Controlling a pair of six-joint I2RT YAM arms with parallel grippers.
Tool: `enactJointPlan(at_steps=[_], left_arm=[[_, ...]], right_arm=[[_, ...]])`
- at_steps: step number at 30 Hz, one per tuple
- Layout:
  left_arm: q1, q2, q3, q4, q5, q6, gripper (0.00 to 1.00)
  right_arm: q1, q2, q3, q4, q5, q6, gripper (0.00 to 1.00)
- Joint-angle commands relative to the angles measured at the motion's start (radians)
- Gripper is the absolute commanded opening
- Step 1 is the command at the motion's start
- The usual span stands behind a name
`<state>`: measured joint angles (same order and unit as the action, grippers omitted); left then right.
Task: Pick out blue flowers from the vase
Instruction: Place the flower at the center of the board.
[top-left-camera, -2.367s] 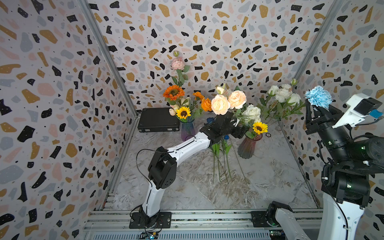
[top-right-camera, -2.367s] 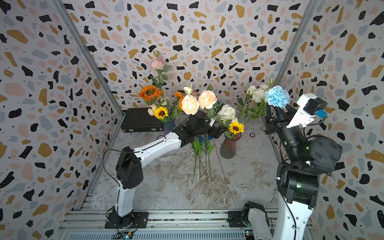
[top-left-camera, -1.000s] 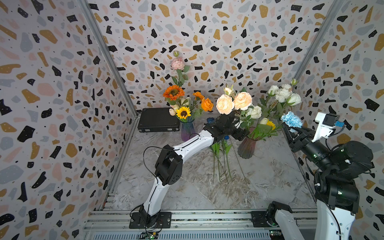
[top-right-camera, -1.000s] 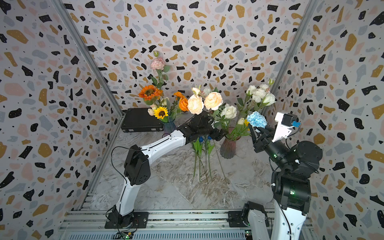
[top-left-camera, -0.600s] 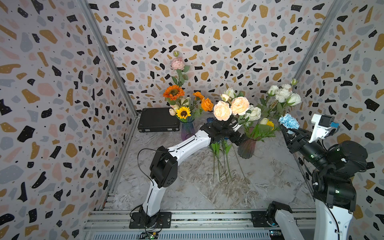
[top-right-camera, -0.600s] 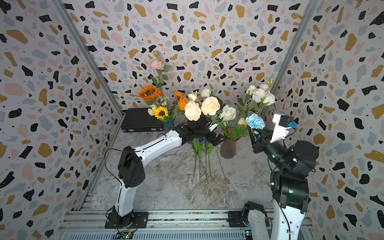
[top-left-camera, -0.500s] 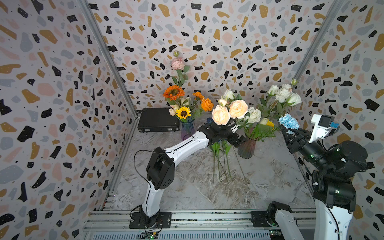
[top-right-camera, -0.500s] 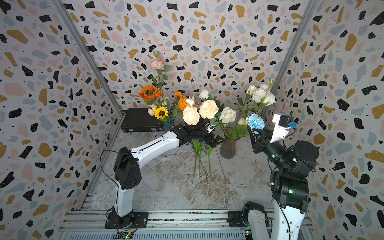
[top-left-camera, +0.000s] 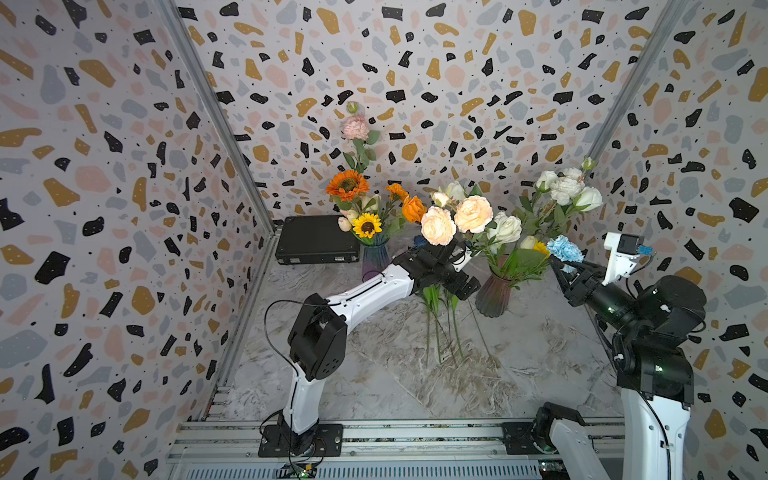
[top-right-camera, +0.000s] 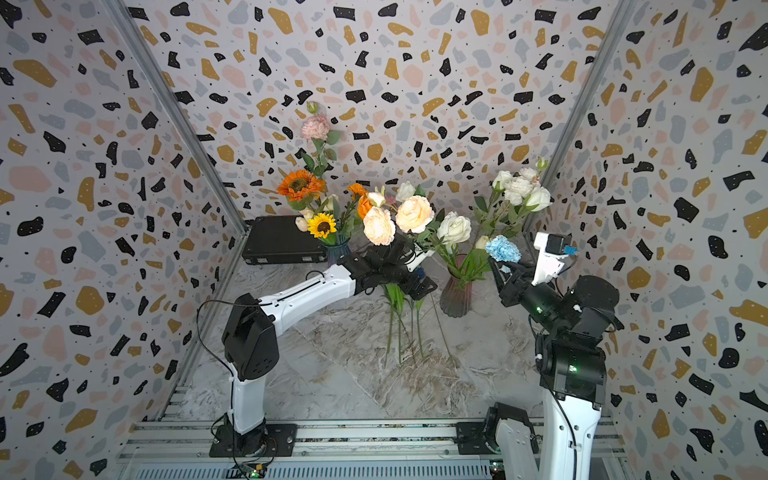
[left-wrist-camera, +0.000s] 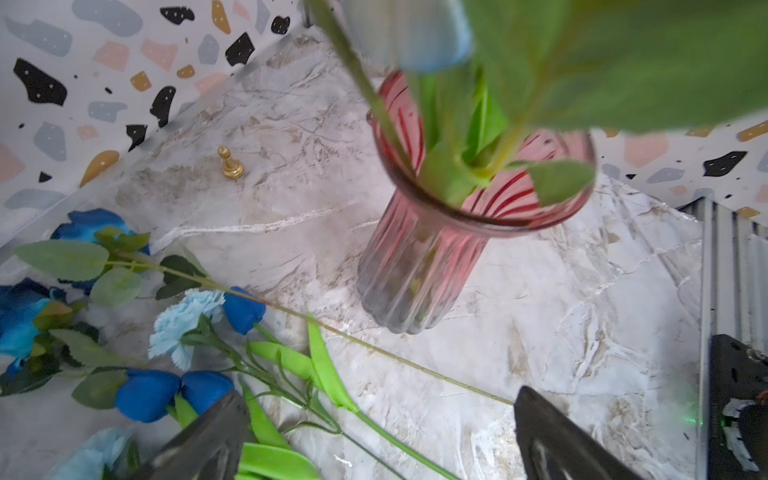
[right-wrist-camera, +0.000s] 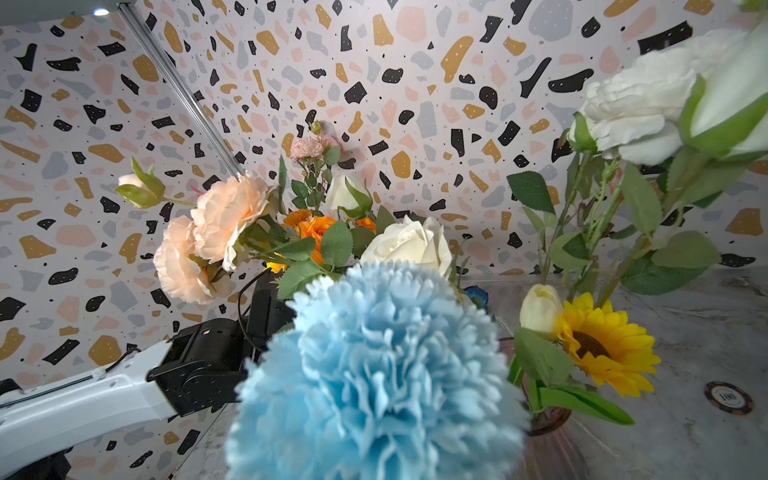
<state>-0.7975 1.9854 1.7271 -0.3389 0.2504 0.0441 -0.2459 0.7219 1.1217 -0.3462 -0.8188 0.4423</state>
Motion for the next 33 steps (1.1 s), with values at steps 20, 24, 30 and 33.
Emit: enactJointPlan(at_steps=[20, 24, 30, 33], left_arm=[[0.072, -0.532, -0.576, 0.18, -0.254, -0.033, 0.99], [0.079, -0.636, -0.628, 0.163, -0.301, -0.03, 0.99], [0.103, -0.784, -0.704, 0.1, -0.344, -0.037, 0.99], [0.138, -0.85, -0.743, 0.079, -0.328, -0.057, 0.99]], right_arm=[[0.324, 0.118, -0.186, 0.151, 0.045, 0.009, 0.21], [0.405, 0.178, -0.216, 0.243, 0.085, 0.03, 0.21], [0.548, 0.267, -0.238, 0.315, 0.2, -0.011, 0.22], [0.626, 0.301, -0.242, 0.336, 0.286, -0.047, 0.22]])
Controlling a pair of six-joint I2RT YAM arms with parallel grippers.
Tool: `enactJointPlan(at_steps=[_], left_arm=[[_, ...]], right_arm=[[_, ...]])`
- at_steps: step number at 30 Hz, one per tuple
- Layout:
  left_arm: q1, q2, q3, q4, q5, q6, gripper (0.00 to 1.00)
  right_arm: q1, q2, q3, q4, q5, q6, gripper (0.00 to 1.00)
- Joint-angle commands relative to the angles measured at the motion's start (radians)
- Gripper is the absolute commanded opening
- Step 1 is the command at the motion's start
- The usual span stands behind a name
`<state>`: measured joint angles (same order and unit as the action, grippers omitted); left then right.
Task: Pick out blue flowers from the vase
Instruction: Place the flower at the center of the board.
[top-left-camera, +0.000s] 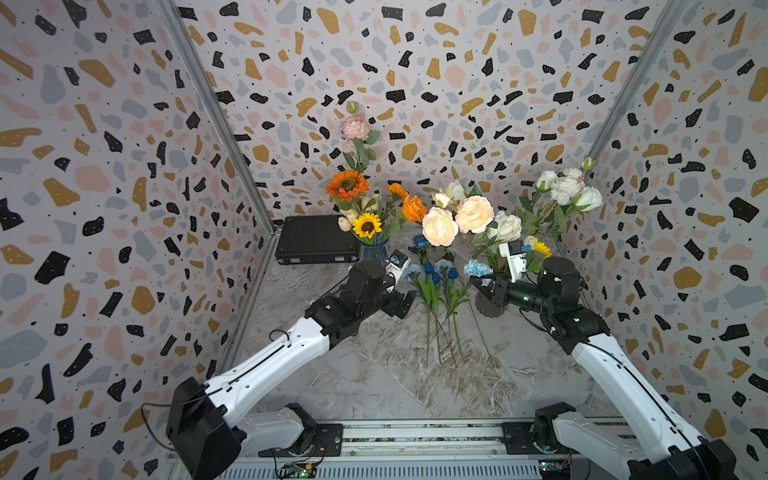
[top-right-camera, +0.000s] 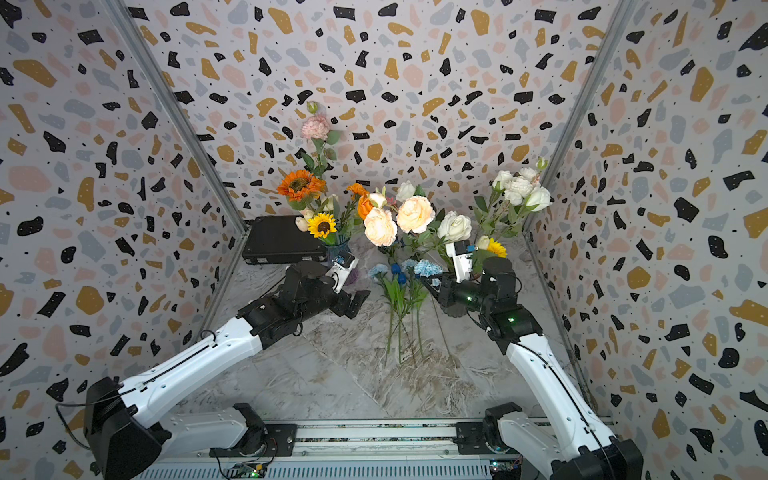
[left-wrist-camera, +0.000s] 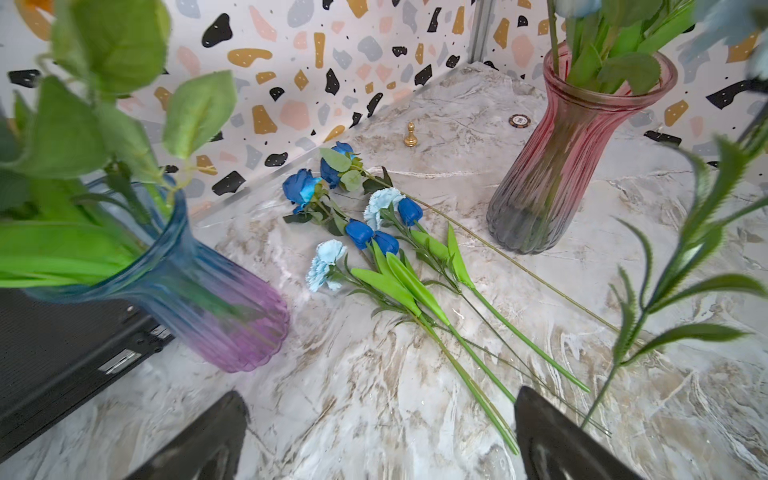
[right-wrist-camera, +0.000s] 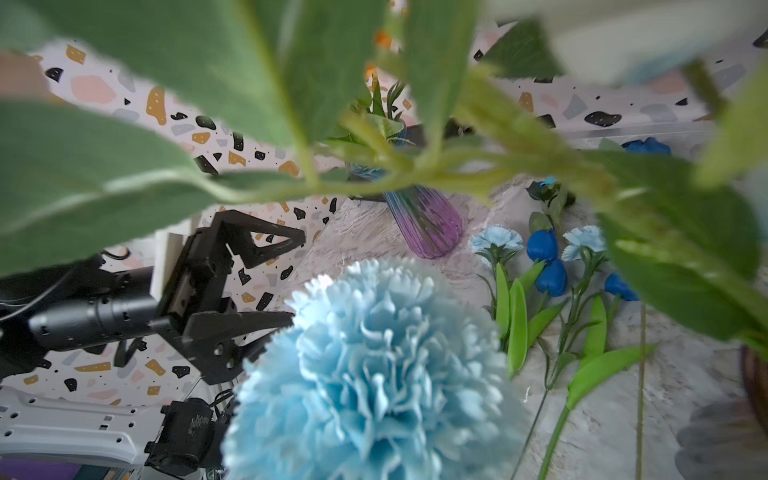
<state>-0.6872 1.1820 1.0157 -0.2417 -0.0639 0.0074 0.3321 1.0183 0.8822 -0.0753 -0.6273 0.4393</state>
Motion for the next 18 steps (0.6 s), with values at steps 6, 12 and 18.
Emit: enactJointPlan(at_steps=[6, 12, 18], left_arm=[[0.06, -0.129, -0.069, -0.039, -0.007, -0.05, 0.99], [0.064, -0.13, -0.071, -0.042, -0.01, -0.054, 0.99], [0.067, -0.122, -0.068, -0.038, -0.01, -0.061, 0.99]], right_arm=[[0.138, -0.025, -0.1, 0.142, 0.29, -0.05, 0.19], [0.17, -0.093, -0.184, 0.174, 0.406, -0.086, 0.2], [0.218, -0.02, -0.168, 0.167, 0.417, -0.111, 0.21]])
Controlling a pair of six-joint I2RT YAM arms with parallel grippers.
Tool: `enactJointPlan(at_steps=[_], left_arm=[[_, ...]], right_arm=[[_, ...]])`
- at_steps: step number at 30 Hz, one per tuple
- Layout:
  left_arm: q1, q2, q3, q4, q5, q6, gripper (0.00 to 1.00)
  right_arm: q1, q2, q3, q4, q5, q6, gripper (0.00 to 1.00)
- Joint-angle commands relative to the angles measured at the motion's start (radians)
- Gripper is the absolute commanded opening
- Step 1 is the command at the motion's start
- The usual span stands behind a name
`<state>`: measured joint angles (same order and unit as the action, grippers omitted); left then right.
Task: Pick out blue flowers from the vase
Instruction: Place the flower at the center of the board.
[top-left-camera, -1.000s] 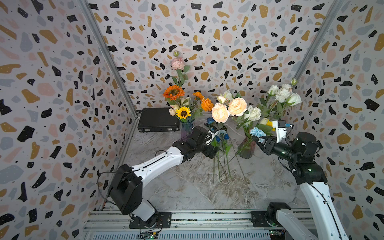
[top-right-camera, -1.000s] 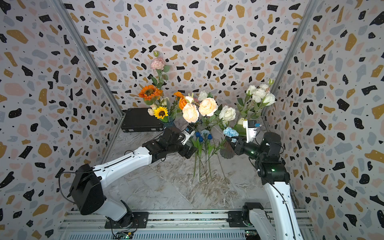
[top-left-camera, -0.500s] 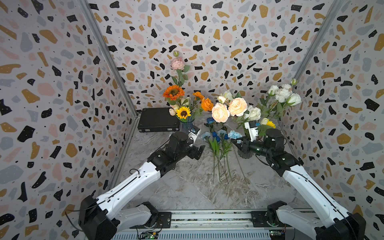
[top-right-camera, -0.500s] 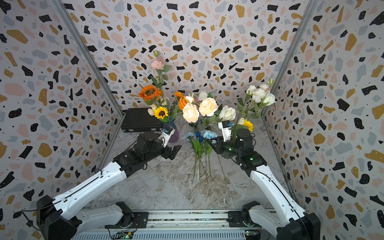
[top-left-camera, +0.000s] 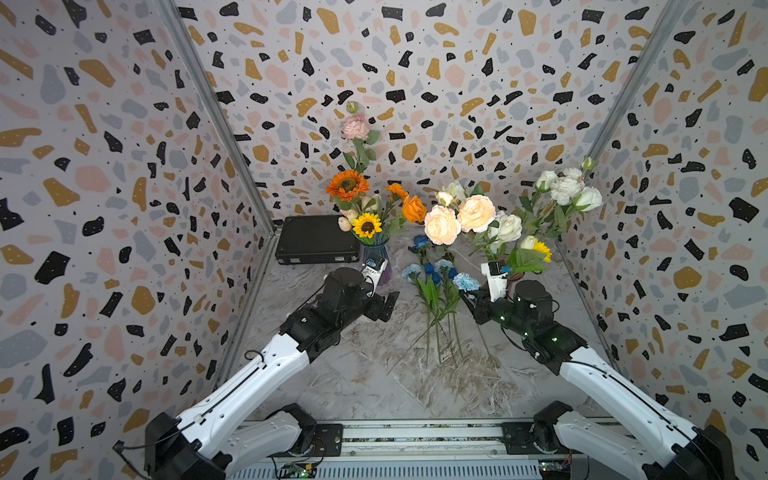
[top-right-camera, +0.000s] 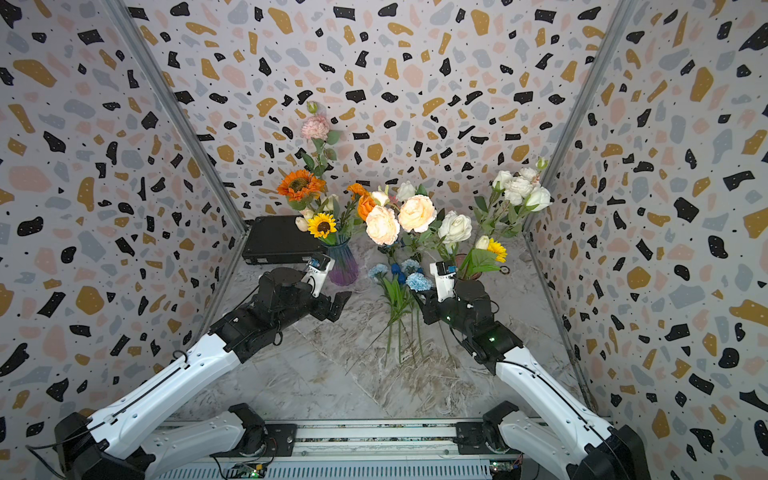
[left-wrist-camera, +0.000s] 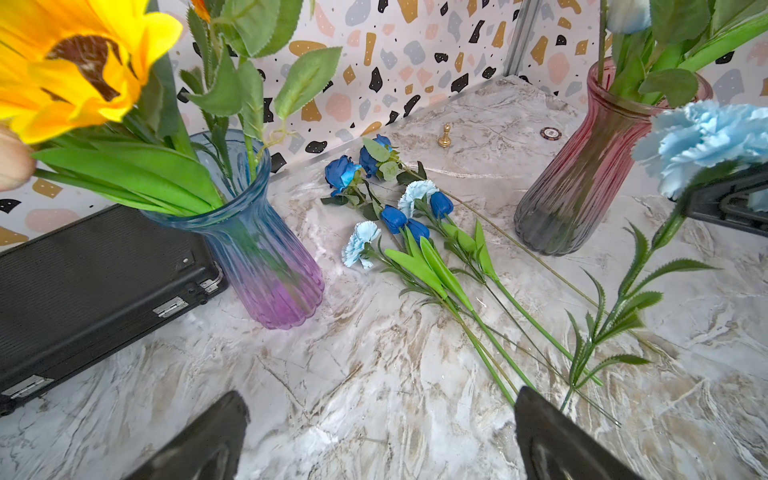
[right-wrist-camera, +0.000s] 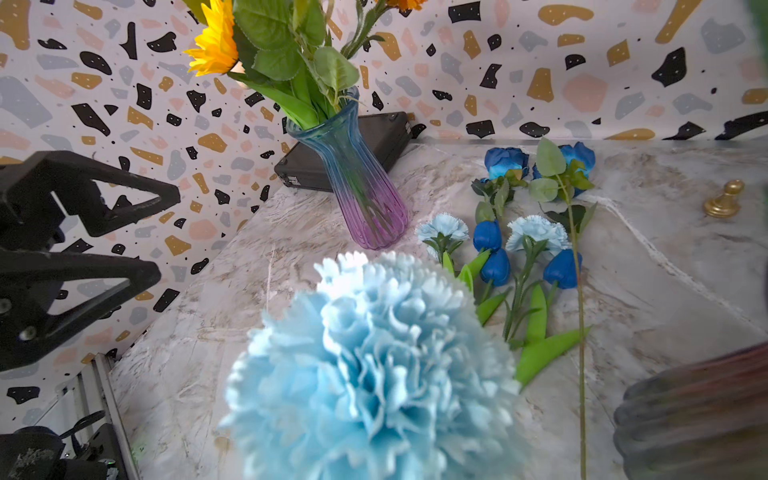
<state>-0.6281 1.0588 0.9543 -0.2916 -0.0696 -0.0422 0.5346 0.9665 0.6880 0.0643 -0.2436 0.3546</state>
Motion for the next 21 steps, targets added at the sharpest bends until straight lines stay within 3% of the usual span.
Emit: enactJointPlan(at_steps=[1, 18, 21], left_arm=[[0.008, 0.001, -0.006, 0.011, -0.004, -0.013, 0.99], [0.018, -0.016, -0.029, 0.014, -0.015, -0.021, 0.99], [0.021, -0.006, -0.029, 0.007, -0.009, -0.024, 0.99]], right_arm=[[0.017, 0.052, 0.03, 0.036, 0.035, -0.023, 0.21], [0.022, 0.428, 0.047, 0.419, 0.124, 0.005, 0.19], [0.033, 0.49, 0.083, 0.407, 0.126, -0.027, 0.18]])
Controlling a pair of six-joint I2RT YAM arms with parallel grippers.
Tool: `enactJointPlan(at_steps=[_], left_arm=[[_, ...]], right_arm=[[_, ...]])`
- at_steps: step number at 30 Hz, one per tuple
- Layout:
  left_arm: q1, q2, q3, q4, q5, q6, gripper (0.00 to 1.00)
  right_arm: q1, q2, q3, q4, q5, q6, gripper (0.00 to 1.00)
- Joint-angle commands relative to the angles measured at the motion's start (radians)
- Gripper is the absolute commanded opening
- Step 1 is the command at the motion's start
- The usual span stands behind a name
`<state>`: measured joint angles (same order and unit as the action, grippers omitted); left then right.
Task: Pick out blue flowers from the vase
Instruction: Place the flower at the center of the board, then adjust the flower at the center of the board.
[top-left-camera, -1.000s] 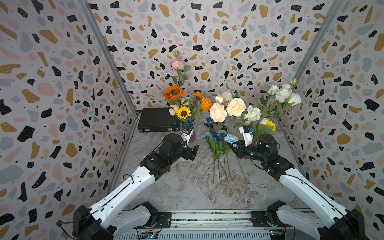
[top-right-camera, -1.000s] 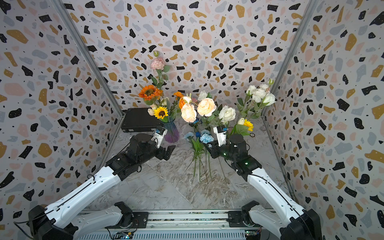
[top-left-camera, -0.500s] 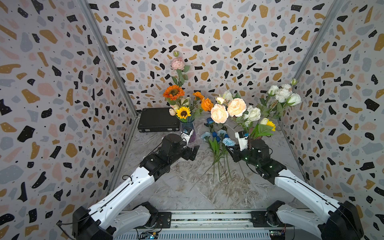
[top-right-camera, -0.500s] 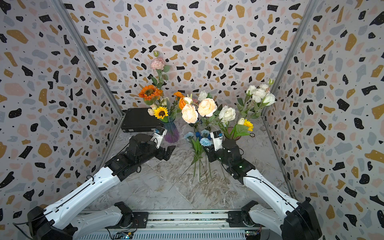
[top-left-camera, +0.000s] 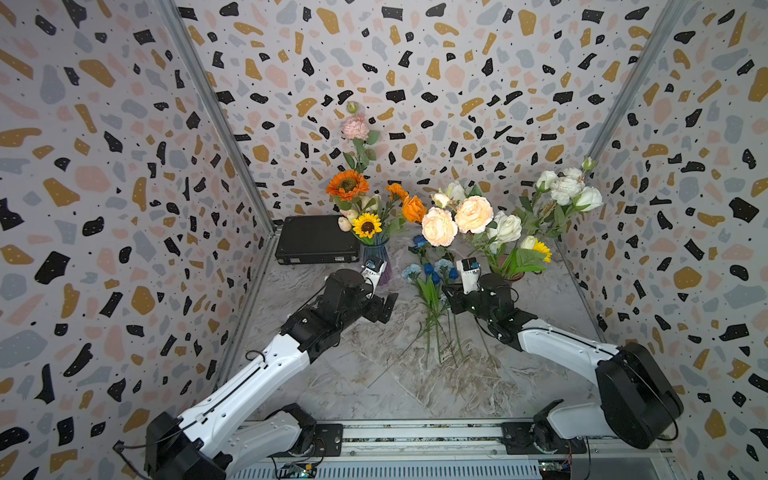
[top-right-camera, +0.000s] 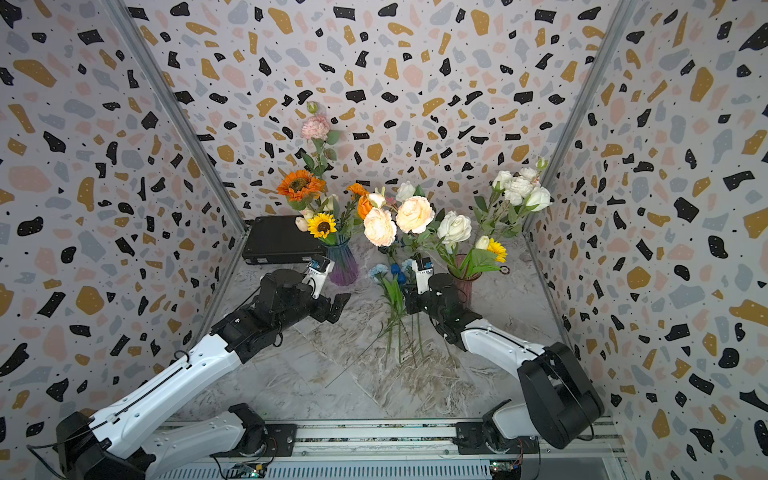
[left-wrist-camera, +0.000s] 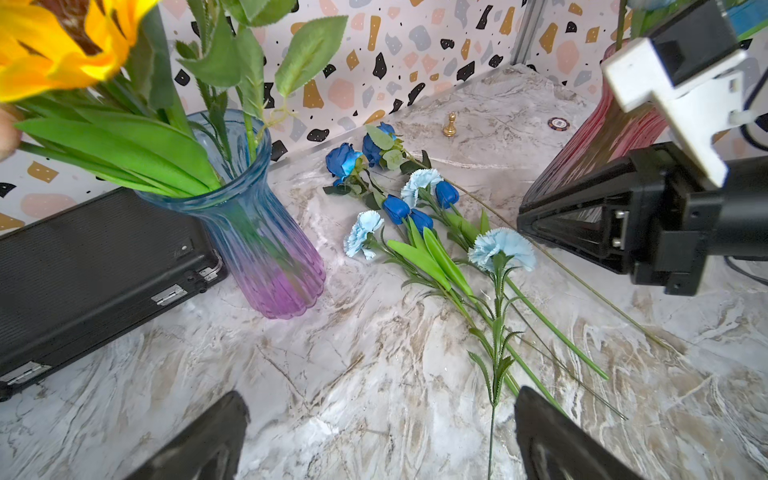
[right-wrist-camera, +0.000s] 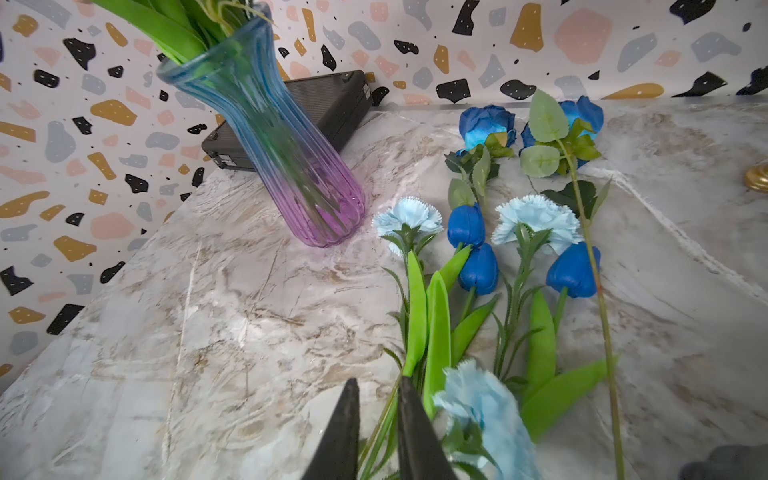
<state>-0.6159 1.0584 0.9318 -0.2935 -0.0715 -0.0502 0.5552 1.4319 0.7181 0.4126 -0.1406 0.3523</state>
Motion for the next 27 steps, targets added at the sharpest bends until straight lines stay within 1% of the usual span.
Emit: enactJointPlan(at_steps=[1, 5, 7, 9, 11, 13, 15, 17, 20, 23, 27], left_arm=[[0.008, 0.004, -0.005, 0.003, -0.004, -0.017, 0.99], [0.008, 0.068, -0.046, 0.029, 0.015, -0.033, 0.99], [0.008, 0.097, -0.075, 0.055, 0.027, -0.046, 0.99], [0.007, 0.13, -0.089, 0.067, 0.042, -0.051, 0.99], [0.007, 0.16, -0.088, 0.076, 0.08, -0.048, 1.0], [-0.001, 0.197, -0.069, 0.069, 0.119, -0.032, 0.99], [-0.039, 0.24, -0.047, 0.049, 0.123, 0.008, 0.99], [-0.089, 0.285, -0.024, 0.021, 0.098, 0.045, 0.99], [-0.138, 0.339, -0.005, 0.03, 0.098, 0.058, 0.99], [-0.16, 0.389, 0.001, 0.104, 0.135, 0.058, 0.97], [-0.2, 0.501, 0.077, 0.138, 0.129, 0.088, 0.95]], right_arm=[[0.022, 0.028, 0.055, 0.05, 0.033, -0.037, 0.19], [0.063, 0.019, 0.036, -0.008, 0.087, -0.05, 0.38], [0.085, 0.002, 0.019, -0.051, 0.123, -0.034, 0.49], [0.102, -0.024, -0.002, -0.104, 0.162, 0.006, 0.56], [0.114, -0.06, -0.028, -0.147, 0.197, 0.065, 0.57], [0.137, -0.093, -0.052, -0.187, 0.25, 0.092, 0.6], [0.153, -0.128, -0.068, -0.242, 0.314, 0.114, 0.64], [0.153, -0.175, -0.092, -0.27, 0.353, 0.13, 0.66], [0.155, -0.276, -0.114, -0.341, 0.405, 0.134, 0.68], [0.153, -0.405, -0.143, -0.443, 0.471, 0.151, 0.69], [0.153, -0.592, -0.185, -0.591, 0.556, 0.189, 0.69]])
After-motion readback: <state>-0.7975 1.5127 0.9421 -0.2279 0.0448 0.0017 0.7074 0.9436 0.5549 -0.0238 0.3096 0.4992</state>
